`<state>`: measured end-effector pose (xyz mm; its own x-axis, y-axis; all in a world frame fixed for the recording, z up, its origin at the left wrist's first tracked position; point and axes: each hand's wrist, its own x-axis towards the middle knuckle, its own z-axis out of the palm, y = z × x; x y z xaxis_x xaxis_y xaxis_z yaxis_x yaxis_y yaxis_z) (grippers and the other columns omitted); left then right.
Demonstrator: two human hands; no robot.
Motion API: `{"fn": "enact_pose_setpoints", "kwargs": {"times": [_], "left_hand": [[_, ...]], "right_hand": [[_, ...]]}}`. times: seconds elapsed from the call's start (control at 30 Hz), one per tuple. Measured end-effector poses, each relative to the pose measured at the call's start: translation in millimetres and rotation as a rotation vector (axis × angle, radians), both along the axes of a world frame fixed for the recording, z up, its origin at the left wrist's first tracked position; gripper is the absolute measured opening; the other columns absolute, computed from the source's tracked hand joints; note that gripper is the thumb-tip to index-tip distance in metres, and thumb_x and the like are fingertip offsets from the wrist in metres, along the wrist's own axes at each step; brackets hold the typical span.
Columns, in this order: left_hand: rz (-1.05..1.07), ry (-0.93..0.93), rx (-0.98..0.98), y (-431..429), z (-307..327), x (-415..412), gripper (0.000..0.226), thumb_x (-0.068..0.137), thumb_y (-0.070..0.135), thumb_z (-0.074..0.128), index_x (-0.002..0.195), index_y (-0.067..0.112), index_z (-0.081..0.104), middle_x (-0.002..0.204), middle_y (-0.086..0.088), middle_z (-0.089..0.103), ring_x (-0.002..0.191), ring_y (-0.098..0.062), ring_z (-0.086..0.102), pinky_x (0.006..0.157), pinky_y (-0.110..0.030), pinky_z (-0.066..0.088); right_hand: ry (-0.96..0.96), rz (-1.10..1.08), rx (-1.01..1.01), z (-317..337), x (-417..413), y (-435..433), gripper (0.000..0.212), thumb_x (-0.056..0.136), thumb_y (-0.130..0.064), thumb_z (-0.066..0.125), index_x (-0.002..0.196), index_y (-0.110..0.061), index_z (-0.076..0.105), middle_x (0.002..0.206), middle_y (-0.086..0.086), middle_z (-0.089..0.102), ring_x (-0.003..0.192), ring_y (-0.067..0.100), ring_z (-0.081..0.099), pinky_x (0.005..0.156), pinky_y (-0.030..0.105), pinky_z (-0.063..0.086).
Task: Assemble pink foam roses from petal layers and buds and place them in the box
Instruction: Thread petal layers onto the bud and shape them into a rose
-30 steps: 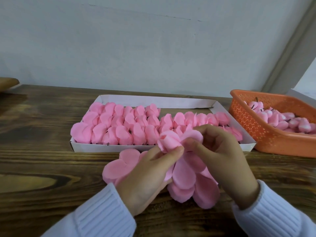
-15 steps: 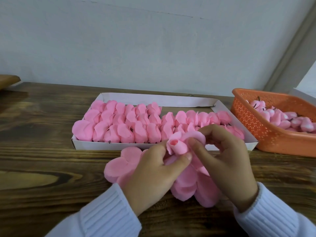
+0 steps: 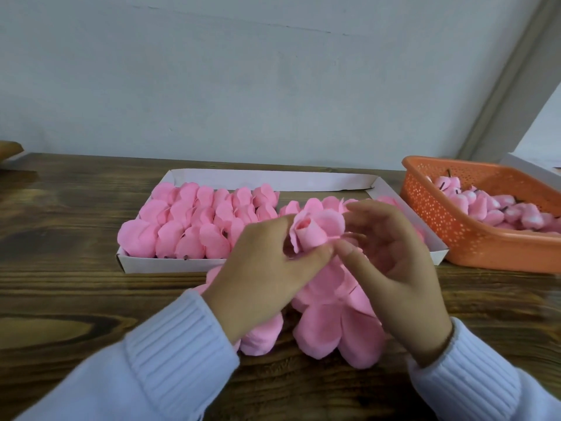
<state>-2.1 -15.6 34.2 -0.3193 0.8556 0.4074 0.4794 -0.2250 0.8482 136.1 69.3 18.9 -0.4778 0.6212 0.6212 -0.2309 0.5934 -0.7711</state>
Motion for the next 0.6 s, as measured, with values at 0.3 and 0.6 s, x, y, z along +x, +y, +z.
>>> {"fn": "enact_pose_setpoints", "kwargs": {"times": [0.3,0.6], "left_hand": [[-0.150,-0.516,0.157,-2,-18,16,0.043,0.067,0.032,0.068,0.095,-0.001,0.067,0.069,0.003,0.072,0.068,-0.003,0.068,0.059,-0.011,0.049],[-0.257,-0.517,0.073,-3,-22,15,0.050,0.075,0.037,0.072,0.113,0.006,0.063,0.098,-0.011,0.072,0.095,-0.020,0.070,0.079,-0.029,0.055]], "right_hand": [[-0.101,0.178,-0.235,-5,1,4,0.042,0.076,-0.022,0.074,0.114,-0.024,0.057,0.095,0.003,0.068,0.092,0.020,0.064,0.085,0.040,0.049],[0.039,0.552,-0.598,-7,-4,-2,0.052,0.073,-0.024,0.082,0.119,-0.017,0.061,0.102,0.019,0.068,0.095,0.030,0.065,0.083,0.039,0.052]]}}
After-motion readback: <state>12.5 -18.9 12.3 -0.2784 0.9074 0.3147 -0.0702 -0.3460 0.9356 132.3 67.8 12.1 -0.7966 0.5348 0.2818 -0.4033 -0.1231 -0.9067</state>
